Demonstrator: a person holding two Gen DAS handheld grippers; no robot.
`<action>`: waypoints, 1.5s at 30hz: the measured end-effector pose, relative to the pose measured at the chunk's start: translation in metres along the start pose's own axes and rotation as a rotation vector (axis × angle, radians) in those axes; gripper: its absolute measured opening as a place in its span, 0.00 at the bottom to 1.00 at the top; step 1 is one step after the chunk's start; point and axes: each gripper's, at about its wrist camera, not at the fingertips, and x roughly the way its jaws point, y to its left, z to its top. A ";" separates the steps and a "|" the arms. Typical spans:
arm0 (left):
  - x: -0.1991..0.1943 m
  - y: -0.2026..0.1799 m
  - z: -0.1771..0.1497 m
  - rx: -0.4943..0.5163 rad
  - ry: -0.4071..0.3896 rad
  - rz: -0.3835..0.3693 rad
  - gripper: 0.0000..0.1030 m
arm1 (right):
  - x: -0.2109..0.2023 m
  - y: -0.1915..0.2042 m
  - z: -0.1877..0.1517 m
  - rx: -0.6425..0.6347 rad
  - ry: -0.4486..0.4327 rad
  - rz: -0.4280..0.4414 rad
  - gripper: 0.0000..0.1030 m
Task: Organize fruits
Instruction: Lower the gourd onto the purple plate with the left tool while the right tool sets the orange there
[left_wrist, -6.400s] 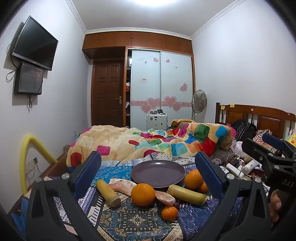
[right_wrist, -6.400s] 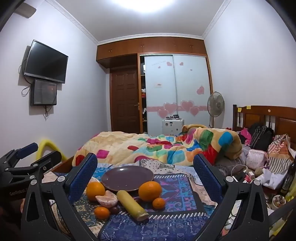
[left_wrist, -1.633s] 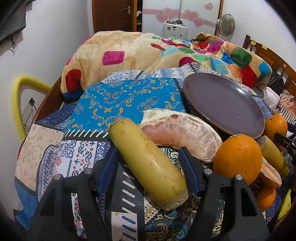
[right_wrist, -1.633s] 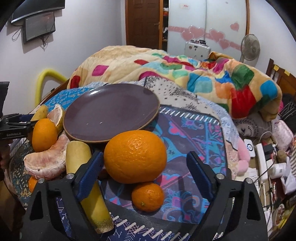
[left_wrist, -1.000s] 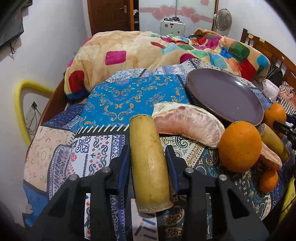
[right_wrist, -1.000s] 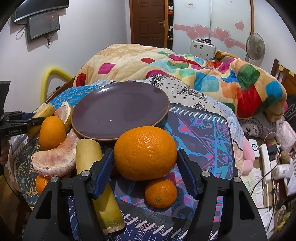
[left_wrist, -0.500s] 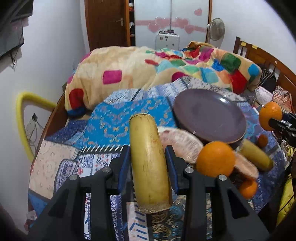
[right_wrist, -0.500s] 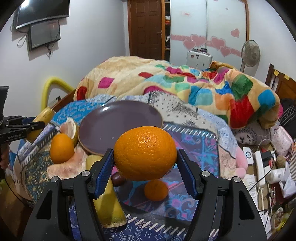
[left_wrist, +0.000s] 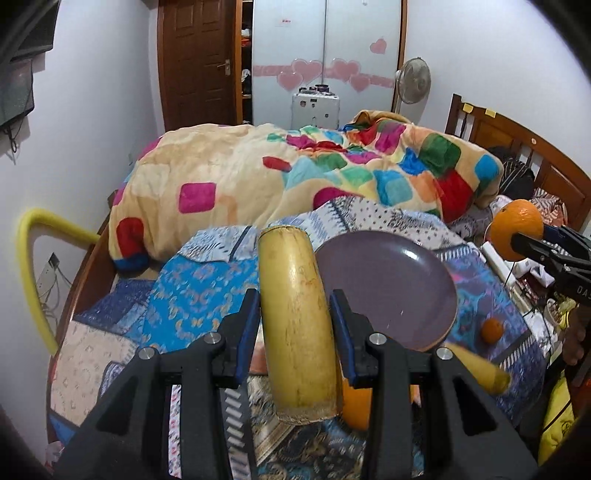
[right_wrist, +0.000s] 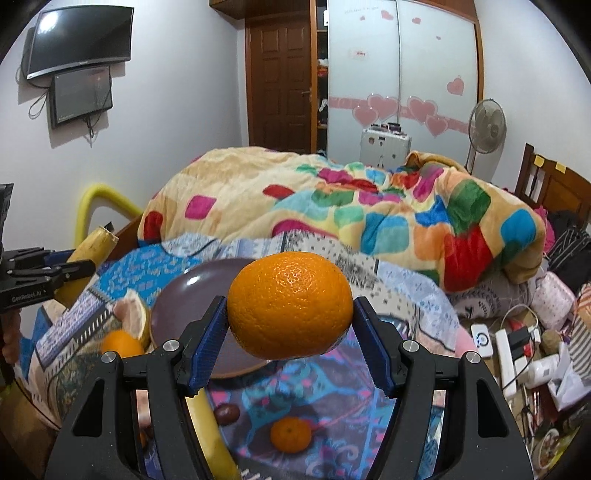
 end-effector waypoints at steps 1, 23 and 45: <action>0.002 -0.001 0.002 0.002 0.000 -0.002 0.37 | 0.002 0.000 0.003 0.000 -0.004 0.001 0.63; 0.087 -0.040 0.034 0.086 0.104 -0.022 0.35 | 0.080 0.021 0.023 -0.073 0.094 -0.012 0.63; 0.158 -0.061 0.056 0.135 0.249 -0.052 0.35 | 0.137 0.025 0.012 -0.127 0.285 0.031 0.63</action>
